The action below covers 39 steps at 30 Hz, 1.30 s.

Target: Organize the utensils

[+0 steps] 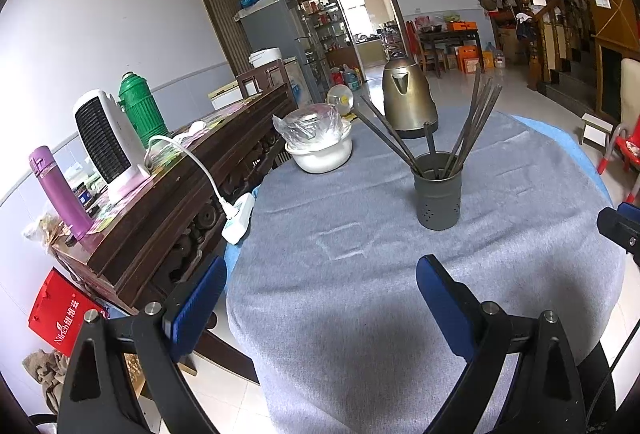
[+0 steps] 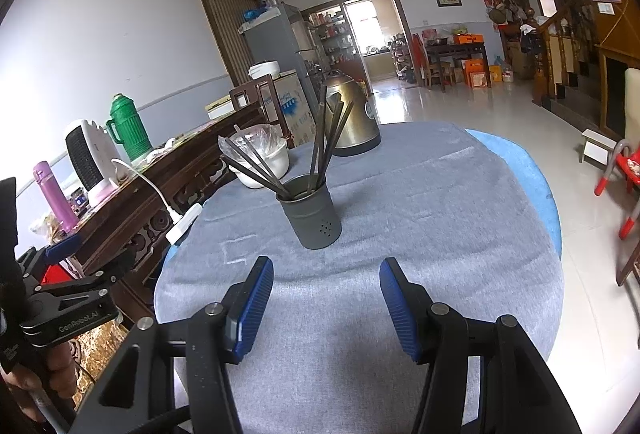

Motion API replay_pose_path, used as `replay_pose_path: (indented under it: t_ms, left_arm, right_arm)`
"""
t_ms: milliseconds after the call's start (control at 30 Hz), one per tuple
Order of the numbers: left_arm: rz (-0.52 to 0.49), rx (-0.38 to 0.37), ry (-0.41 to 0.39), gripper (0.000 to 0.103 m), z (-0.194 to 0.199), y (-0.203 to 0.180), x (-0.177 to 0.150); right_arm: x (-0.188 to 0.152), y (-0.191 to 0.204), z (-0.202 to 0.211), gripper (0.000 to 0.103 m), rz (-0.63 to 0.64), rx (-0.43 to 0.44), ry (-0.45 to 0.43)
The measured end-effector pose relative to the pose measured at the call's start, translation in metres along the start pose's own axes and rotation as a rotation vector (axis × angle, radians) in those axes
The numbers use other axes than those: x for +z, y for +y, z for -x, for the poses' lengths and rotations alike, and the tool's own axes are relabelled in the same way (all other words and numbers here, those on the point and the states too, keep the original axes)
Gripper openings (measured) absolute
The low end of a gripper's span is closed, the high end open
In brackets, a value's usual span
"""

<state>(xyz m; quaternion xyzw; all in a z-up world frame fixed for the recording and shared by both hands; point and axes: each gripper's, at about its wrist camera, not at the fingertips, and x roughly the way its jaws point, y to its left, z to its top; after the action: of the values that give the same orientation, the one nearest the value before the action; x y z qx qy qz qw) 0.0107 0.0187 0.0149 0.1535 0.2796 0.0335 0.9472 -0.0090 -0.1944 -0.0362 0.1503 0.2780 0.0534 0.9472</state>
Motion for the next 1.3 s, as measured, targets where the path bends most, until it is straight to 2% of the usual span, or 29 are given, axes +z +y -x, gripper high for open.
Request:
replay_pose_path:
  t_ms: [200, 1300]
  left_arm:
    - [0.011, 0.001, 0.011, 0.096, -0.001, 0.004, 0.0]
    - [0.034, 0.014, -0.007, 0.096, 0.012, 0.027, -0.003]
  right_arm:
    - [0.002, 0.001, 0.004, 0.062, 0.004, -0.004, -0.018]
    - [0.014, 0.025, 0.015, 0.062, 0.044, -0.047, -0.05]
